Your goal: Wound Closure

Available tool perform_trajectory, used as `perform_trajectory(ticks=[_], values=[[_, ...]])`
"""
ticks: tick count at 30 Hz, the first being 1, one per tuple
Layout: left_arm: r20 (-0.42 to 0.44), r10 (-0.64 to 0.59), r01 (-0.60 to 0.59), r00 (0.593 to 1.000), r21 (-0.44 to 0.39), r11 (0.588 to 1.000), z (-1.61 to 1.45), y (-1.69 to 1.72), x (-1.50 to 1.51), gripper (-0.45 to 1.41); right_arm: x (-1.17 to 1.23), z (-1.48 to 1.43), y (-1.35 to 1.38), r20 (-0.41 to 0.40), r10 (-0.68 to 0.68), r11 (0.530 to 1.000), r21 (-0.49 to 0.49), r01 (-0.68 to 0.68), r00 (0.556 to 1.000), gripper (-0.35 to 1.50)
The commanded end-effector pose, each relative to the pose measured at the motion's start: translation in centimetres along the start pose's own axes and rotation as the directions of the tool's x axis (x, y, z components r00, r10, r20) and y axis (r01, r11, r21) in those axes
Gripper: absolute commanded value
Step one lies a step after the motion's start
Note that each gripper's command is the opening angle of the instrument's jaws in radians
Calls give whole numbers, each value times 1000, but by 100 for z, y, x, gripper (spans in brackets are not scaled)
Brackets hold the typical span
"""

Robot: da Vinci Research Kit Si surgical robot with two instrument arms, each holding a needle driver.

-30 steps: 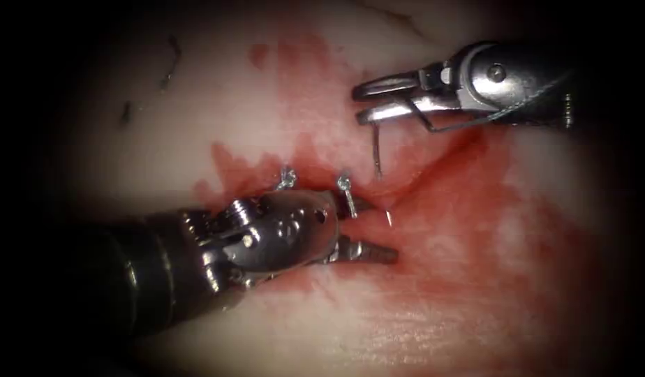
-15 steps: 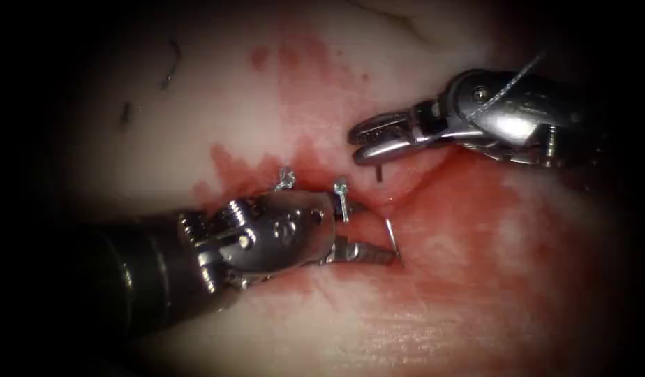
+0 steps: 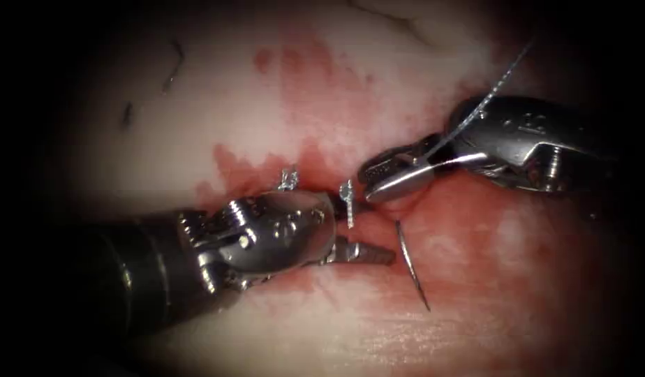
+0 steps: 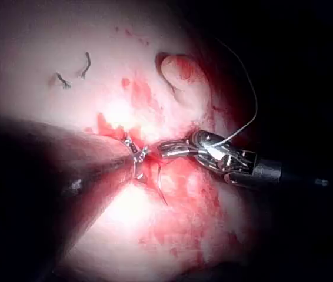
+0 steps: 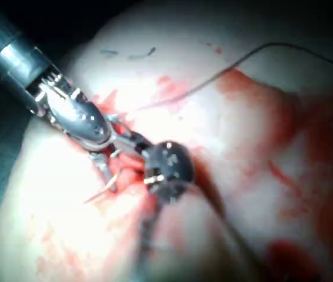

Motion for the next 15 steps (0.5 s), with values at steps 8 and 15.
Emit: perform_trajectory(ticks=[8,15], values=[[0,52,-52,999,-7,999,-3,11,21,49,28,-56,57,1,-228,930,-296,218,974,148],[0,141,-141,990,-25,990,-19,17,31,50,32,-111,54,-1,-280,897,-355,261,960,148]])
